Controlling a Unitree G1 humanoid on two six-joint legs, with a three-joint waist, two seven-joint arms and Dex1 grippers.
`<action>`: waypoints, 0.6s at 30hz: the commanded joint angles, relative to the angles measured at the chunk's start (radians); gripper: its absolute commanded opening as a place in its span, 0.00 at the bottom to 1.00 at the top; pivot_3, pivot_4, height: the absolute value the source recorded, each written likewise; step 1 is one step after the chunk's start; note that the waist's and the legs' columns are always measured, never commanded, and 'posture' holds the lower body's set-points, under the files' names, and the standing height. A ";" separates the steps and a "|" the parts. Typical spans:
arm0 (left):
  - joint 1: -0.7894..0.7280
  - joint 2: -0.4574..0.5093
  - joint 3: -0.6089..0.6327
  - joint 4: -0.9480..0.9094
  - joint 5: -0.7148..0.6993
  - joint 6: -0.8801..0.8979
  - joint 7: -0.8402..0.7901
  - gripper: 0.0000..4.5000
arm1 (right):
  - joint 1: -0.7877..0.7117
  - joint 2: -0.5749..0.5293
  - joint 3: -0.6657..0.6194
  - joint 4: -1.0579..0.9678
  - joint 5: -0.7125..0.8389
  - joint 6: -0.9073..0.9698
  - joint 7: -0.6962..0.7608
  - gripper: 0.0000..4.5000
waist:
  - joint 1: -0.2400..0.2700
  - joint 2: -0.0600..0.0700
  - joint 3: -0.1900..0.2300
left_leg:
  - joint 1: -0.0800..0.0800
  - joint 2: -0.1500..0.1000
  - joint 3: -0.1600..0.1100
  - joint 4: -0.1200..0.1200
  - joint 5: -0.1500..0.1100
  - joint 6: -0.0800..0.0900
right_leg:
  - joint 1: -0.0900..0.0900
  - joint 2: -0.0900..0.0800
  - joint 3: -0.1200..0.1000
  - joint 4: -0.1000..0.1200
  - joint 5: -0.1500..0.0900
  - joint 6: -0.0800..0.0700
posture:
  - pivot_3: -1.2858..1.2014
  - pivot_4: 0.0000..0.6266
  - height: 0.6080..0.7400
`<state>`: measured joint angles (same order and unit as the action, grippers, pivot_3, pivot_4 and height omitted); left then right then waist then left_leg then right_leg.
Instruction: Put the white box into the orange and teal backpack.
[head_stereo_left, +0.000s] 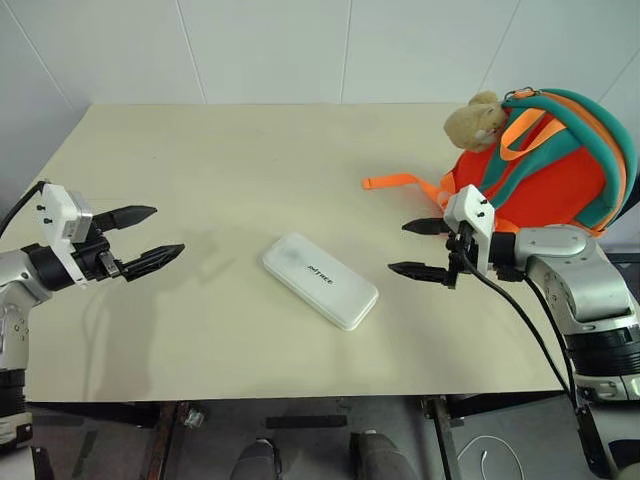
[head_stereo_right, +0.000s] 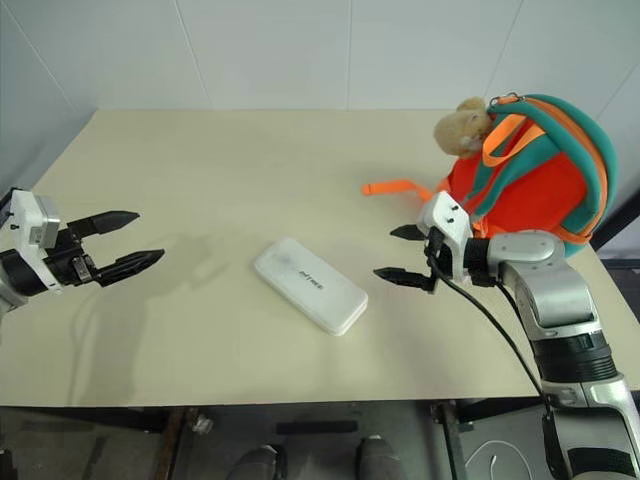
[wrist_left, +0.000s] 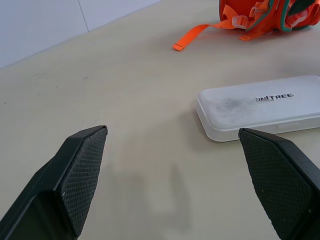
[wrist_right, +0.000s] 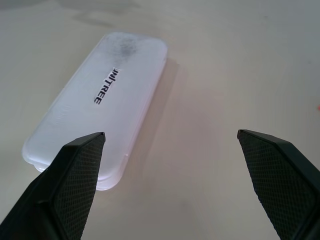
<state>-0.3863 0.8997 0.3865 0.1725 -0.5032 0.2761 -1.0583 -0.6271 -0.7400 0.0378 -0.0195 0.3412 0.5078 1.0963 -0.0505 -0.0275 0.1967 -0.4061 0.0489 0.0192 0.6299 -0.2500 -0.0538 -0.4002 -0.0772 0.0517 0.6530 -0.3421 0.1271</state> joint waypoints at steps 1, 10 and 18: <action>-0.025 -0.005 0.001 0.002 0.004 -0.027 0.006 1.00 | 0.012 -0.007 -0.037 -0.053 0.018 0.008 -0.026 1.00 | 0.001 0.000 0.000 | 0.000 0.000 0.000 0.000 0.000 0.000 | 0.000 0.000 0.000 0.000 0.000 0.000 | 0.52 0.24 1.00; -0.045 -0.022 -0.023 0.017 0.024 -0.058 0.009 0.96 | 0.008 0.017 -0.027 -0.057 0.021 0.035 -0.076 1.00 | -0.001 0.000 0.000 | 0.000 0.000 0.000 0.001 0.000 0.000 | 0.000 0.000 0.000 0.001 0.000 0.000 | 0.52 0.24 1.00; -0.090 -0.030 -0.048 0.088 0.068 -0.079 0.043 0.46 | 0.042 0.037 -0.016 -0.074 0.003 0.024 -0.111 0.72 | 0.001 0.000 0.000 | 0.000 0.000 0.000 0.001 0.000 0.000 | 0.000 0.000 0.000 0.001 0.000 0.000 | 0.52 0.24 1.00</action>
<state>-0.4601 0.8686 0.3328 0.2579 -0.4426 0.2205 -1.0241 -0.5935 -0.7026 0.0343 -0.0561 0.3419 0.5456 0.9988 -0.0498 -0.0280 0.1967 -0.4060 0.0489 0.0191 0.6313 -0.2500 -0.0538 -0.4001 -0.0770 0.0518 0.6537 -0.3418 0.1277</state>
